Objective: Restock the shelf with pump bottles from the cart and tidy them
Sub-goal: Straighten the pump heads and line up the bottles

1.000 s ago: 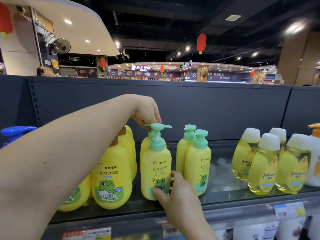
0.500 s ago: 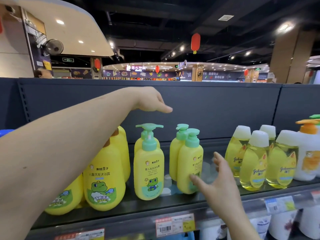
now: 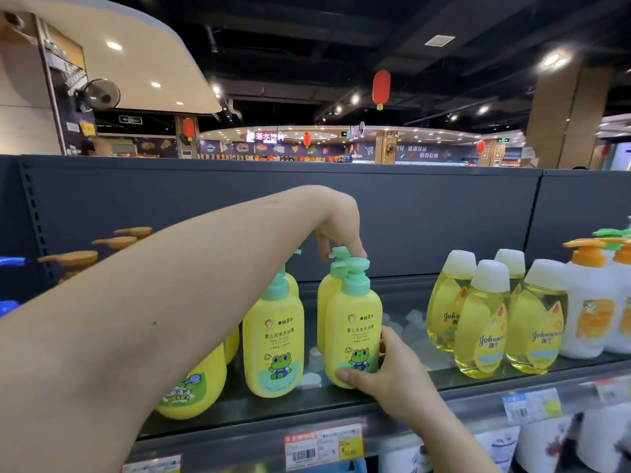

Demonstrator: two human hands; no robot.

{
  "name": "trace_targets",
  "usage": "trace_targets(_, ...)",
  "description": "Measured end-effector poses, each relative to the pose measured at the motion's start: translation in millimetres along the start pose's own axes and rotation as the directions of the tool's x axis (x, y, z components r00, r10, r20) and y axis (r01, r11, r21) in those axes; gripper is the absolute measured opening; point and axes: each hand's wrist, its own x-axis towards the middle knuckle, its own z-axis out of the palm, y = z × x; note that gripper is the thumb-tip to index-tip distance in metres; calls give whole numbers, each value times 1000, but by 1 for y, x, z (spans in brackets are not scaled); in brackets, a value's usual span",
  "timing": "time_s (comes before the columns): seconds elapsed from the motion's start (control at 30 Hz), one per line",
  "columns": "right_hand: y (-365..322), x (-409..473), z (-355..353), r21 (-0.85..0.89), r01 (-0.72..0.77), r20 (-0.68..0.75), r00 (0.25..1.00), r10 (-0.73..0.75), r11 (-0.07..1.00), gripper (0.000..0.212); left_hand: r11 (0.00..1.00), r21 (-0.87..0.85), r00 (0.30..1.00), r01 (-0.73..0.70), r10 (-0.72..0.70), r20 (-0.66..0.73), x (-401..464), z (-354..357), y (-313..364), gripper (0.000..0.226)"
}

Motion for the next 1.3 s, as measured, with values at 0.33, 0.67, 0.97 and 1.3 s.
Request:
trace_targets(0.33,-4,13,2,-8,16,55,998,-15,1000,64,998,66,1000,8,-7,-13,20,3,-26,33)
trace_targets(0.67,0,18,9,-4,30,49,998,-30,1000,66,998,30,994,-51,53,-93,31,6,-35,43)
trace_targets(0.97,3,21,5,-9,1,106,994,0,1000,62,999,35,998,-34,36,-47,34,6,-41,51)
trace_targets(1.3,-37,-51,31,88,290,-350,905,-243,953,27,790,-428,525,-438,-161,-835,-139,20,-40,28)
